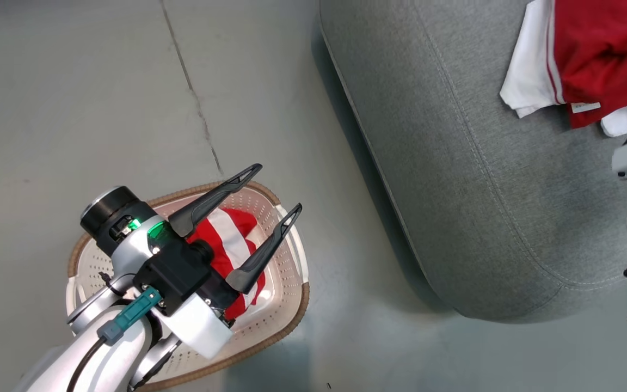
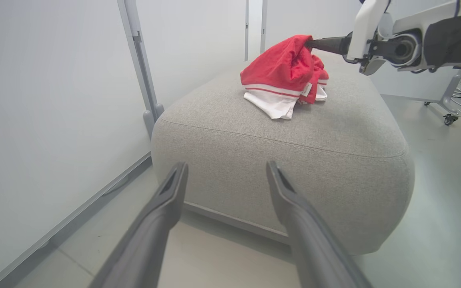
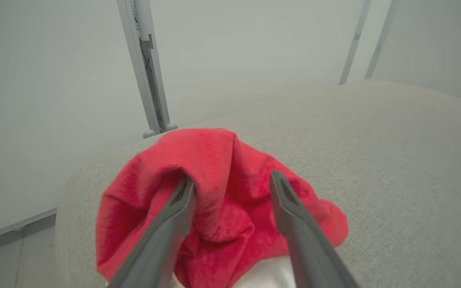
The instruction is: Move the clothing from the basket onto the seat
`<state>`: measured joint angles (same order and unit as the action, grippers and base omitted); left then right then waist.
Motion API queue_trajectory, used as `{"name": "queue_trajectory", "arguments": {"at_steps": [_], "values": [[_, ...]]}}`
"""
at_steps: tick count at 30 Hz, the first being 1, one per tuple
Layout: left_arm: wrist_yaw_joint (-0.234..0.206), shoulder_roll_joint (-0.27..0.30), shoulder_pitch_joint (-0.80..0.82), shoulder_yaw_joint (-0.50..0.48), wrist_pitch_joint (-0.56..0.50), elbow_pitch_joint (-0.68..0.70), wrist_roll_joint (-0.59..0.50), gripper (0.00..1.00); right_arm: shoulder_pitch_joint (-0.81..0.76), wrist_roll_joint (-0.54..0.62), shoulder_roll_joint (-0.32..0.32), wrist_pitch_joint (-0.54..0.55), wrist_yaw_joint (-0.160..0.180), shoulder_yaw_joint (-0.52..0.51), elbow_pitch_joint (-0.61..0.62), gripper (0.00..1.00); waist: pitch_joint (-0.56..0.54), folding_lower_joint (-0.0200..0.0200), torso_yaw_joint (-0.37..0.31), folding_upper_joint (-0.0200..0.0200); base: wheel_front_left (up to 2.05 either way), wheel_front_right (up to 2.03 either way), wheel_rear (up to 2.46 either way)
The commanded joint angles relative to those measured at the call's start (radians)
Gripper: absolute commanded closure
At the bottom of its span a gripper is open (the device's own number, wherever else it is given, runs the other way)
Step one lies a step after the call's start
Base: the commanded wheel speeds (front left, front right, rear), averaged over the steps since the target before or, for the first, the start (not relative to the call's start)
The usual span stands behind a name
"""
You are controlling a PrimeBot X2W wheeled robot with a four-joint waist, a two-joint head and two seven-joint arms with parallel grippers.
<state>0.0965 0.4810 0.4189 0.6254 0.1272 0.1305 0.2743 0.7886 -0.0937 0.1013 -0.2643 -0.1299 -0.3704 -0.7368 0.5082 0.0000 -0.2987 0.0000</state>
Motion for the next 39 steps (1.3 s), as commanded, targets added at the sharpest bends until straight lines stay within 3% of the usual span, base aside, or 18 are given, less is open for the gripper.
{"name": "queue_trajectory", "arguments": {"at_steps": [1,7,15,22,39], "values": [[-0.007,-0.005,-0.001,-0.001,0.007,-0.005,0.004,0.00,-0.021,0.002,0.000,-0.001,-0.002,-0.004,0.005,0.00,-0.026,0.0000,0.006,0.0000,0.00,0.00,0.00],[-0.041,-0.043,-0.049,-0.005,0.032,-0.048,0.043,0.00,-0.128,-0.009,-0.019,-0.001,-0.002,0.008,0.034,0.00,-0.114,0.0000,0.031,0.0000,0.00,0.00,0.00],[-0.096,-0.071,-0.114,-0.038,0.063,-0.108,0.094,0.00,-0.303,-0.038,-0.040,-0.001,-0.002,0.084,0.187,0.00,-0.228,0.0000,0.087,0.0000,0.00,0.00,0.00],[-0.156,-0.101,-0.178,-0.080,0.089,-0.146,0.144,0.00,-0.441,-0.061,-0.048,-0.001,-0.002,0.183,0.356,0.00,-0.308,0.0000,0.164,0.0000,0.00,0.00,0.00],[-0.242,-0.128,-0.288,-0.162,0.122,-0.217,0.211,0.00,-0.661,-0.121,-0.048,0.108,-0.002,0.338,0.555,0.00,-0.439,0.0000,0.350,0.0000,0.00,0.00,0.00]]}}
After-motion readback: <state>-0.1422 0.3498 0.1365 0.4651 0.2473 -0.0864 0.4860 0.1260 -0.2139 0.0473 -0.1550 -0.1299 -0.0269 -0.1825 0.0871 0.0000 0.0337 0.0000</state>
